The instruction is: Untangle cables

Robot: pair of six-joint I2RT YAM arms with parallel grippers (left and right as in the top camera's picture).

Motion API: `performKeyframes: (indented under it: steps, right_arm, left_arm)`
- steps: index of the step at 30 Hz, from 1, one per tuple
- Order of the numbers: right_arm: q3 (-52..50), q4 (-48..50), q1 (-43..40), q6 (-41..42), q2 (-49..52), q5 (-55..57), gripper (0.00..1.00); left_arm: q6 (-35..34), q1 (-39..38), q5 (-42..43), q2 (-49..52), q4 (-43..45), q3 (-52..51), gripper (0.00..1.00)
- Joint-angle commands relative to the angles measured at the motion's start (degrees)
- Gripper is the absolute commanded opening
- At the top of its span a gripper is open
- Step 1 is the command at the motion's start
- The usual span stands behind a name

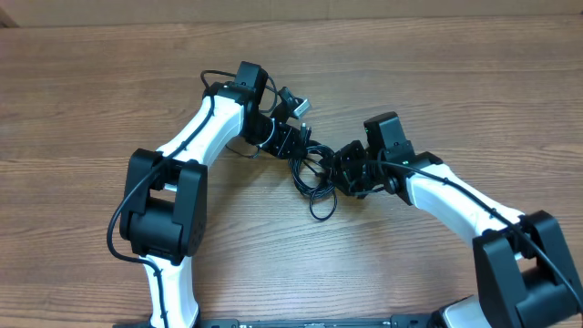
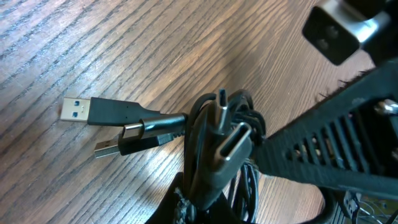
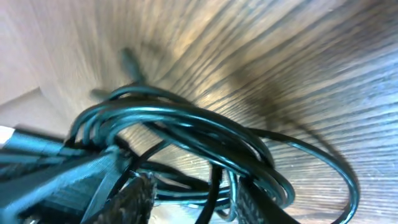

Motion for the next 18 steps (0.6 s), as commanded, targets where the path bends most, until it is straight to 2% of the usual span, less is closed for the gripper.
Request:
performKeyframes:
  steps: [1, 6, 8, 12, 16, 18]
  right_arm:
    - [3.1, -0.4, -0.4, -7.0, -6.0, -0.2, 0.41]
    - [3.3, -4.7, -4.0, -11.3, -10.1, -0.2, 0.34]
    - [3.3, -5.8, -4.9, -14.7, -10.1, -1.7, 0.18]
    - [3.3, -4.8, -5.0, -18.2, -10.1, -4.4, 0.04]
    - [3.3, 5.0, -5.0, -18.1, -10.1, -14.2, 0.04]
    - [3.3, 7.8, -5.0, -15.0, -10.1, -16.8, 0.04]
  left_arm:
    - [2.0, -0.3, 2.8, -1.3, -0.4, 1.5, 0.04]
    - [2.5, 1.3, 6.5, -1.3, -0.9, 1.5, 0.04]
    - [2.5, 2.4, 9.4, -1.3, -1.1, 1.5, 0.04]
    - [2.6, 3.1, 11.0, -1.3, -1.5, 1.5, 0.04]
    - [2.6, 3.0, 11.0, -1.3, -1.5, 1.5, 0.04]
    - [2.5, 3.1, 10.9, -1.3, -1.5, 1.5, 0.04]
